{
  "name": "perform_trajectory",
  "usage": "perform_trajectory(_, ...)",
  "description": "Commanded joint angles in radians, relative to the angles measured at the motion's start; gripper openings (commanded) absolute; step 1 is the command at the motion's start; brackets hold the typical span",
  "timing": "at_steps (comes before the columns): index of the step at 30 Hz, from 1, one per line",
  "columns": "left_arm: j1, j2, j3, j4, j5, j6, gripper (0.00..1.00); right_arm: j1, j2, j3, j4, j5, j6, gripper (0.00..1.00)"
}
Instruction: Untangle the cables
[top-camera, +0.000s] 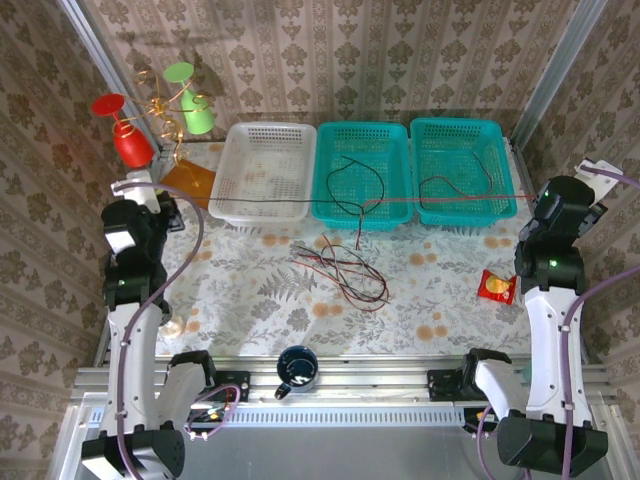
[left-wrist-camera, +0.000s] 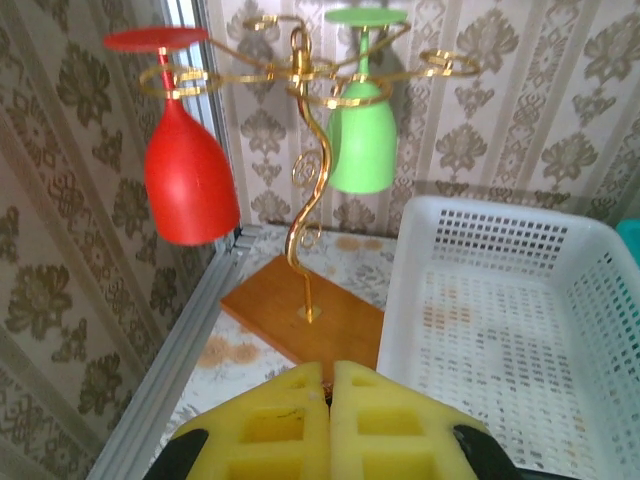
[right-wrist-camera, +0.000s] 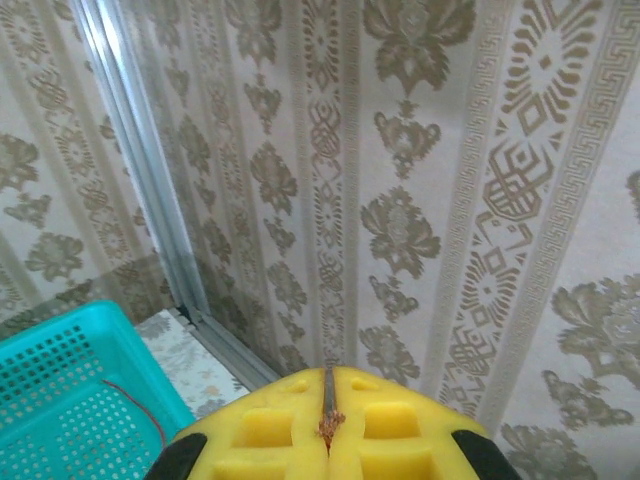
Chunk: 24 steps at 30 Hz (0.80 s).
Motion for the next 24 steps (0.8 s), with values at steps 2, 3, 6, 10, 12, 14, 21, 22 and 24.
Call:
perform_trajectory(2, 0.037, -0.02, -0.024, -0.021, -0.018, 0.024, 0.0, -0.03, 0.015, -0.027, -0.018, 0.11, 0.007, 0.0)
perform_trajectory(3, 0.047, -0.02, -0.026, -0.032, -0.036, 0.041, 0.0, -0.035, 0.017, -0.033, -0.014, 0.117, 0.005, 0.0)
perform_trajectory(6, 0.091, -0.038, -0.044, -0.045, -0.027, 0.036, 0.0, -0.057, 0.013, -0.046, -0.028, 0.122, 0.015, 0.0)
perform_trajectory(10, 0.093, -0.046, -0.076, -0.037, -0.015, -0.004, 0.0, -0.087, 0.022, -0.069, -0.007, 0.184, -0.003, 0.0)
perform_trajectory(12, 0.094, -0.05, -0.095, -0.026, 0.021, -0.019, 0.0, -0.094, 0.023, -0.07, -0.017, 0.161, 0.005, 0.0)
perform_trajectory(14, 0.086, -0.053, -0.105, -0.011, 0.092, -0.054, 0.0, -0.094, 0.01, -0.07, -0.04, 0.061, 0.034, 0.0)
perform_trajectory(21, -0.111, -0.069, -0.074, -0.006, 0.107, -0.032, 0.0, -0.09, -0.024, -0.003, -0.123, -0.195, 0.118, 0.0)
perform_trajectory(22, -0.152, -0.068, -0.057, -0.012, 0.087, -0.02, 0.0, -0.088, -0.033, 0.014, -0.128, -0.23, 0.122, 0.0)
perform_trajectory(24, -0.227, -0.063, -0.027, -0.011, 0.055, -0.008, 0.0, -0.078, -0.048, 0.054, -0.122, -0.292, 0.141, 0.0)
